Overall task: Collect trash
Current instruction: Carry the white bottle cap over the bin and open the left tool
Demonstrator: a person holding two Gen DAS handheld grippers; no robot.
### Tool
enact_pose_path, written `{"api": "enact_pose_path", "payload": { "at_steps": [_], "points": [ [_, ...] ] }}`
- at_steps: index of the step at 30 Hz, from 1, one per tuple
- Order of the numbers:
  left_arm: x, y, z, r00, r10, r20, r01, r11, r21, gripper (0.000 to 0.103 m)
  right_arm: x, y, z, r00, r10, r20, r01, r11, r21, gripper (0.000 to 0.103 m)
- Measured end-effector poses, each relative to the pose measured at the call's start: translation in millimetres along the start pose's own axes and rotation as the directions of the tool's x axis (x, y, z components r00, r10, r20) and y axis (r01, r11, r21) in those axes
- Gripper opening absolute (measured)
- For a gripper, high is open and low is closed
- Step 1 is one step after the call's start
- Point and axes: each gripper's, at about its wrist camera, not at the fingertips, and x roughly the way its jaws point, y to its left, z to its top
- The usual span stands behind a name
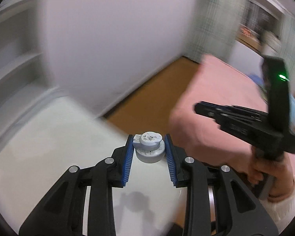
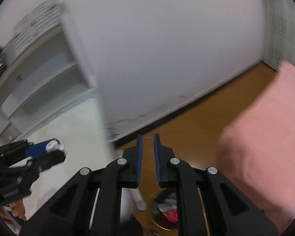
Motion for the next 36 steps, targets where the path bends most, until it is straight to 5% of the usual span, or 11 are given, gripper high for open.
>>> {"api": "enact_pose_path", "payload": {
  "at_steps": [5,9,13,15,16,20,21,23,27,36],
  "points": [
    [54.1,-90.2,-0.6,0.988,-0.123,-0.092,0.134,0.983,0.122,0.031,-17.1,-95.5,-37.7,0.996,-0.055,-0.074,0.066,0.985,0.157,0.012],
    [108.3,-132.1,-23.2,0.959,-0.179,-0.219,0.215,0.964,0.156,0.031,9.8,-157.3,-76.6,0.984,0.052,-0.169,0.008,0.941,0.337,0.012],
    [180.8,-144.7,-67.7,0.917,-0.136,-0.374,0.208,0.965,0.158,0.031,68.2,-194.8,-121.6,0.946,0.166,-0.278,-0.013,0.877,0.480,0.012],
    [228.0,-136.7,-99.9,0.879,-0.062,-0.472,0.160,0.972,0.170,0.031,111.1,-201.1,-149.0,0.908,0.203,-0.366,0.015,0.859,0.512,0.012],
    [258.4,-125.2,-120.1,0.843,-0.033,-0.537,0.134,0.980,0.150,0.031,132.0,-200.1,-160.2,0.887,0.222,-0.406,0.026,0.852,0.524,0.012],
    [327.3,-79.7,-173.8,0.735,0.023,-0.678,0.060,0.993,0.098,0.031,222.1,-180.8,-217.6,0.752,0.280,-0.597,0.097,0.849,0.520,0.012],
    [336.2,-72.4,-182.7,0.716,0.035,-0.697,0.047,0.994,0.098,0.031,240.3,-176.5,-229.0,0.719,0.275,-0.639,0.120,0.856,0.503,0.012],
    [348.4,-51.8,-195.2,0.686,0.060,-0.725,0.024,0.994,0.106,0.031,256.9,-172.2,-249.3,0.687,0.275,-0.672,0.146,0.854,0.499,0.012],
    [356.6,-27.5,-200.6,0.668,0.052,-0.742,-0.004,0.998,0.067,0.031,275.6,-170.3,-262.4,0.691,0.314,-0.651,0.160,0.812,0.562,0.012],
    [361.8,-32.8,-201.2,0.655,0.034,-0.755,0.010,0.998,0.054,0.031,282.6,-168.0,-272.0,0.693,0.298,-0.656,0.183,0.808,0.561,0.012]
  ]
}}
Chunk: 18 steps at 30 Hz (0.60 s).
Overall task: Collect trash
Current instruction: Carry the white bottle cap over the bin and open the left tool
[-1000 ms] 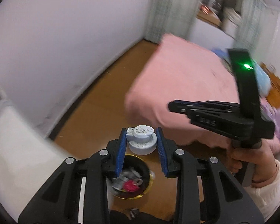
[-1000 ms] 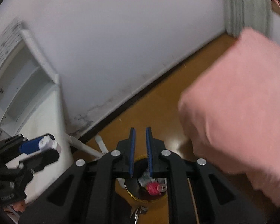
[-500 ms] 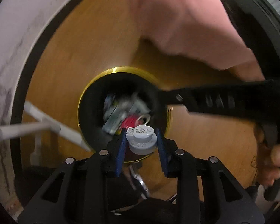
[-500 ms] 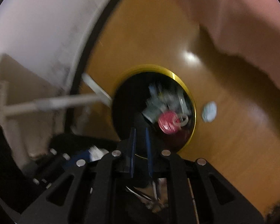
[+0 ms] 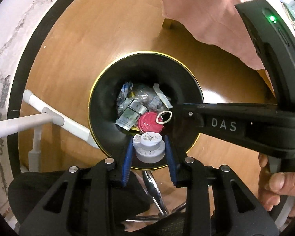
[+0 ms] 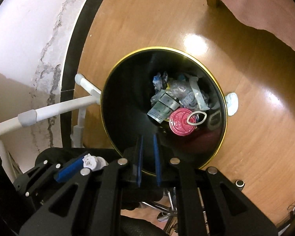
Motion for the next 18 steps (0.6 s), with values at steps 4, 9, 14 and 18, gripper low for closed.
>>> {"api": "enact_pose_path", "payload": {
  "at_steps": [4,9,14,18],
  "points": [
    [4.2,-1.8,-3.4,1.000,0.004,-0.009,-0.004,1.000,0.004,0.031,7.2,-2.8,-1.8,1.000,-0.011,-0.005,0.011,1.000,0.006,0.012],
    [5.7,-6.4,-0.5,1.000,0.028,-0.004,-0.028,0.999,0.022,0.075,4.5,-9.7,1.6,0.999,0.031,-0.010,-0.031,0.999,0.029,0.021],
    [-10.5,-14.2,-0.4,0.997,0.013,0.074,-0.016,0.999,0.032,0.093,-30.7,-18.1,1.3,0.998,0.019,0.068,-0.022,0.999,0.047,0.083],
    [-46.0,-46.7,-12.1,0.986,0.013,0.168,-0.028,0.996,0.088,0.093,-117.0,-28.0,-14.3,0.953,-0.114,0.281,0.104,0.993,0.050,0.091]
  ]
}}
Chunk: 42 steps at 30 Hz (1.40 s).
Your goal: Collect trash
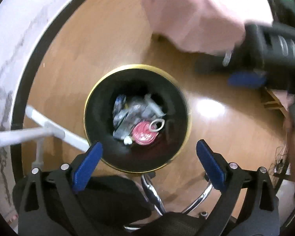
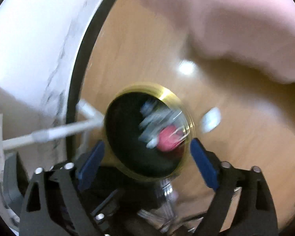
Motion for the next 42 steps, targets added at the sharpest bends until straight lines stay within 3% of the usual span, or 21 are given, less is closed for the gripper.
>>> {"api": "enact_pose_path", "payload": {
  "at_steps": [1,3,4,6,7,8,10,11,13,14,15,17,19,21,24,27,29,32,35,40,42],
  "points": [
    [-12.7,-10.6,-0.4,0.999,0.009,0.042,-0.010,1.000,0.025,0.093,-32.1,-2.3,1.7,0.979,-0.153,0.133,0.159,0.986,-0.040,0.092],
    [-69.1,-53.3,-13.1,0.976,0.037,0.214,-0.074,0.983,0.169,0.093,-84.3,-3.3,-2.1,0.866,-0.360,0.347,0.398,0.916,-0.043,0.095],
    [-87.6,-65.8,-18.6,0.963,0.038,0.266,-0.098,0.972,0.214,0.093,-114.0,-3.9,-7.8,0.790,-0.423,0.444,0.477,0.879,-0.009,0.096],
    [-145.6,-91.5,-40.8,0.906,0.042,0.421,-0.179,0.940,0.291,0.093,-161.6,-2.4,-21.8,0.696,-0.445,0.564,0.511,0.858,0.047,0.096],
    [-172.2,-95.4,-51.2,0.878,0.033,0.478,-0.196,0.935,0.295,0.093,-180.9,0.5,-28.9,0.660,-0.439,0.610,0.508,0.859,0.068,0.096],
    [-204.7,-92.2,-62.9,0.843,0.016,0.538,-0.196,0.940,0.278,0.095,-206.8,9.0,-38.8,0.602,-0.425,0.675,0.503,0.860,0.093,0.096],
    [-251.6,-72.6,-79.8,0.785,0.009,0.619,-0.180,0.960,0.214,0.096,-229.6,28.6,-47.7,0.547,-0.405,0.733,0.496,0.862,0.105,0.096],
    [-277.8,-52.4,-90.6,0.745,0.037,0.666,-0.179,0.973,0.146,0.096,-238.9,45.4,-51.6,0.542,-0.366,0.757,0.475,0.876,0.083,0.096],
    [-311.4,-16.8,-107.1,0.679,0.151,0.719,-0.209,0.978,-0.008,0.096,-250.2,90.7,-63.1,0.559,-0.247,0.791,0.417,0.909,-0.010,0.096],
    [-329.7,10.4,-120.5,0.638,0.245,0.730,-0.230,0.965,-0.124,0.096,-253.7,121.0,-72.2,0.564,-0.171,0.808,0.394,0.916,-0.081,0.096],
    [-341.6,32.2,-133.3,0.609,0.320,0.726,-0.244,0.946,-0.213,0.096,-255.8,155.5,-85.1,0.562,-0.088,0.823,0.377,0.912,-0.161,0.096],
    [-362.3,83.1,-167.5,0.557,0.494,0.668,-0.274,0.868,-0.413,0.096,-254.2,228.2,-123.1,0.565,0.110,0.818,0.326,0.881,-0.344,0.096],
    [-372.6,123.3,-201.7,0.527,0.614,0.587,-0.287,0.779,-0.557,0.096,-245.3,290.1,-164.8,0.586,0.298,0.753,0.253,0.816,-0.520,0.096],
    [-378.5,163.9,-244.9,0.519,0.706,0.482,-0.273,0.671,-0.689,0.096,-231.6,344.7,-207.0,0.610,0.444,0.656,0.195,0.718,-0.668,0.096],
    [-380.8,197.7,-293.9,0.501,0.783,0.369,-0.266,0.545,-0.795,0.096,-209.0,415.0,-272.2,0.638,0.565,0.523,0.175,0.555,-0.813,0.095],
    [-378.2,225.2,-341.1,0.495,0.820,0.287,-0.249,0.451,-0.857,0.096,-190.1,453.0,-315.8,0.654,0.575,0.492,0.210,0.487,-0.848,0.096],
    [-374.1,242.8,-372.8,0.509,0.829,0.230,-0.232,0.389,-0.892,0.096,-180.6,461.9,-327.3,0.681,0.595,0.428,0.157,0.453,-0.878,0.096],
    [-369.4,258.2,-404.5,0.517,0.836,0.184,-0.216,0.335,-0.917,0.096,-167.0,483.6,-339.3,0.681,0.575,0.453,0.191,0.458,-0.868,0.096],
    [-367.3,271.5,-418.1,0.527,0.837,0.148,-0.220,0.303,-0.927,0.096,-167.6,489.4,-344.3,0.666,0.567,0.484,0.231,0.460,-0.857,0.096],
    [-362.4,291.4,-428.4,0.537,0.836,0.115,-0.229,0.276,-0.933,0.096,-159.2,491.8,-339.9,0.642,0.556,0.528,0.265,0.485,-0.833,0.096],
    [-357.6,297.4,-430.3,0.544,0.834,0.096,-0.239,0.263,-0.935,0.096,-158.2,487.9,-336.2,0.646,0.539,0.541,0.273,0.498,-0.823,0.096]
  ]
}}
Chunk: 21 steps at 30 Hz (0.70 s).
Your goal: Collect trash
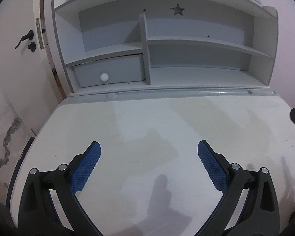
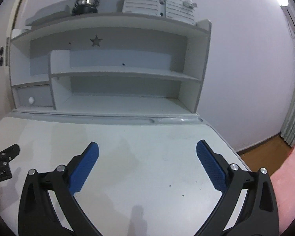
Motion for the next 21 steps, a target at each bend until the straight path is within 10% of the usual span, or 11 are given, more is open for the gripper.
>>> {"api": "enact_pose_path", "payload": {
  "at_steps": [21],
  "points": [
    [7.6,2.3,-0.3,0.999,0.002,-0.050,-0.003,1.000,-0.019,0.096,2.1,-3.5,-0.7,1.000,0.020,0.004,-0.020,1.000,0.024,0.096]
  ]
}}
